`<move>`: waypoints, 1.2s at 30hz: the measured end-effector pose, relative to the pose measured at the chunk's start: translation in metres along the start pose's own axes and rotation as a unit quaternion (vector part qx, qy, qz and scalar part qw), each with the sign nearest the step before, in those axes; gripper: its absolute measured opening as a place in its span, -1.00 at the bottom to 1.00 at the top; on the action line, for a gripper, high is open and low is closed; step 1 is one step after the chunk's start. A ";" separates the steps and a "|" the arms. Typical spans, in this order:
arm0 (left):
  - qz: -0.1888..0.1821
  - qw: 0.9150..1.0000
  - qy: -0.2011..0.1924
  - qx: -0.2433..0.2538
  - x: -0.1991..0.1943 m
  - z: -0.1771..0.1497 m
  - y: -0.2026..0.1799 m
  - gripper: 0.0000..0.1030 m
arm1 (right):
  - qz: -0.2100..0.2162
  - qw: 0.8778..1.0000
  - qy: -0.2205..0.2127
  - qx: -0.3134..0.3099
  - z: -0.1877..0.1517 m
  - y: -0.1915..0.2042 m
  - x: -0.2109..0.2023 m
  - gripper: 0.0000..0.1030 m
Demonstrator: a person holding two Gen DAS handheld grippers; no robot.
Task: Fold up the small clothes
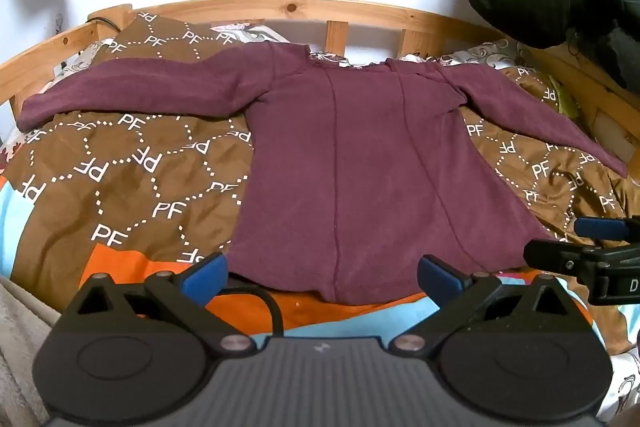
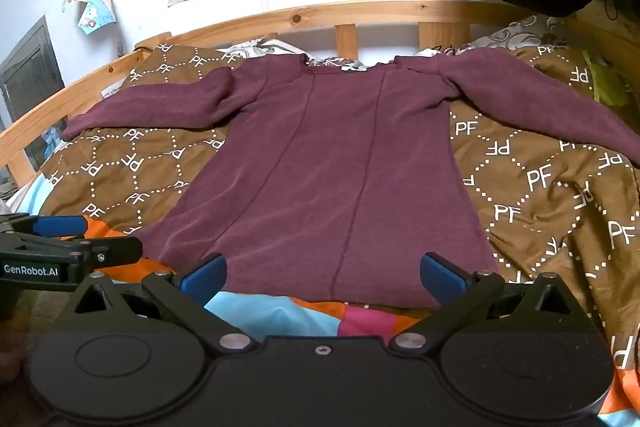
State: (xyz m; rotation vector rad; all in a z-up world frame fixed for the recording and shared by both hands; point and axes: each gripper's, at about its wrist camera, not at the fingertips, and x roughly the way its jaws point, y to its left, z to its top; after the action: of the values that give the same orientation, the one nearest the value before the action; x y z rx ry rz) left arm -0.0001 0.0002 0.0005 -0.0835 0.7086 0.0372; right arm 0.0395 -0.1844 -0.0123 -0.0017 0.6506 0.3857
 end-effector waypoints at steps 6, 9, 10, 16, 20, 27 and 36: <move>-0.001 1.000 0.004 0.002 0.001 -0.002 -0.001 0.99 | 0.000 1.000 0.000 0.000 0.000 0.000 0.000 0.99; -0.001 1.000 0.007 0.003 0.006 -0.001 -0.002 0.99 | 0.000 1.000 0.001 0.000 0.000 0.000 -0.001 0.99; -0.001 1.000 0.007 0.003 0.005 -0.001 -0.002 0.99 | -0.001 1.000 0.000 -0.001 0.000 0.000 0.000 0.99; -0.002 1.000 0.009 0.001 0.005 -0.003 -0.001 0.99 | -0.001 1.000 0.001 0.000 0.001 0.000 -0.001 0.99; -0.002 1.000 0.010 0.001 0.005 -0.004 0.000 0.99 | -0.003 1.000 0.000 0.000 0.001 0.000 -0.001 0.99; -0.002 1.000 0.010 0.001 0.005 -0.003 0.000 0.99 | -0.002 1.000 0.001 0.000 0.001 -0.001 -0.001 0.99; -0.002 1.000 0.011 0.001 0.006 -0.003 0.000 0.99 | -0.002 1.000 0.001 0.000 0.001 -0.001 -0.001 0.99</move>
State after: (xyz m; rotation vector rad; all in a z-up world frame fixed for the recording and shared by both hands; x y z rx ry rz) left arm 0.0024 -0.0004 -0.0053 -0.0831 0.7302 0.0315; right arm 0.0400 -0.1858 -0.0107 -0.0039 0.6531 0.3811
